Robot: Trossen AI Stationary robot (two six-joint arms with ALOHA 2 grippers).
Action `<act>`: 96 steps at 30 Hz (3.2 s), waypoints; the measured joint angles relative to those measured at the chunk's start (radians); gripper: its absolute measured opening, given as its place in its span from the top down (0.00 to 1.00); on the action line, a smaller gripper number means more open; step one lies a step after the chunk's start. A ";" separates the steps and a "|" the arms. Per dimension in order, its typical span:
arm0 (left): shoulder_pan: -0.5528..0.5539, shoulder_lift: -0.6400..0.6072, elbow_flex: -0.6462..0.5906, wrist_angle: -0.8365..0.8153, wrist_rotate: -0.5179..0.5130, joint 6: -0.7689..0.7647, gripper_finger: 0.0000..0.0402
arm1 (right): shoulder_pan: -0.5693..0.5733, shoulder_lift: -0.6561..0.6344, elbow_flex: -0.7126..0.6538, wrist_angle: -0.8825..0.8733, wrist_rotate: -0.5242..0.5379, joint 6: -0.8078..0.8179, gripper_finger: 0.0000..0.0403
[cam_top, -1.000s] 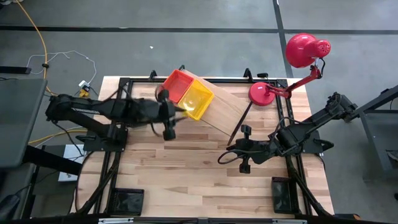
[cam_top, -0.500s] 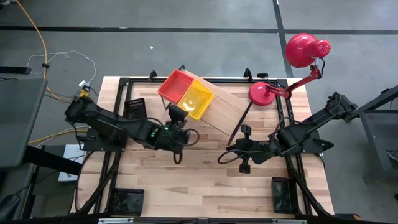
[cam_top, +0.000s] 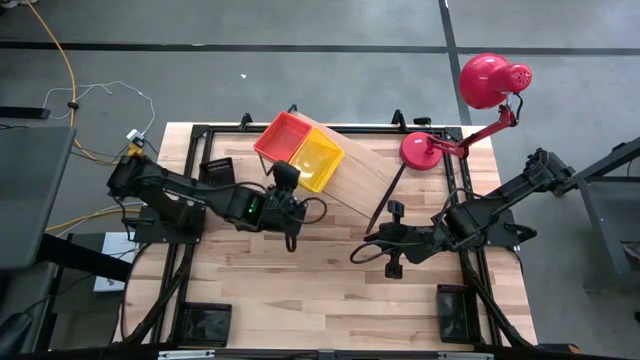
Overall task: Stack baskets on shelf by color
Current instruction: Stack the yellow bin on top of the yellow bin on the shelf
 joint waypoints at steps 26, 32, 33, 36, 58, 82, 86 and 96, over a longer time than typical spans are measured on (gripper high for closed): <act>0.018 0.000 -0.001 -0.024 0.020 -0.030 0.99 | 0.000 0.000 0.000 0.001 0.000 0.000 1.00; -0.016 -0.046 -0.002 -0.018 0.099 -0.047 1.00 | 0.000 0.000 0.000 0.001 0.000 0.000 1.00; -0.018 -0.063 -0.002 -0.008 0.145 -0.061 1.00 | 0.000 0.000 0.000 0.001 0.000 0.000 1.00; -0.004 -0.136 -0.002 0.026 0.292 -0.101 1.00 | 0.000 0.000 0.000 0.002 0.000 0.000 1.00; 0.202 -0.154 -0.010 0.049 0.670 -0.132 1.00 | 0.000 0.000 0.000 0.001 0.000 -0.001 1.00; 0.141 -0.146 -0.003 0.031 0.656 -0.116 0.85 | 0.000 0.000 0.000 0.001 0.000 -0.001 1.00; 0.115 -0.146 0.019 0.032 0.641 -0.116 0.77 | 0.000 0.000 0.000 0.001 0.000 -0.001 1.00; 0.070 -0.147 0.100 -0.006 0.662 -0.280 0.66 | 0.000 0.000 0.000 0.001 0.000 -0.001 1.00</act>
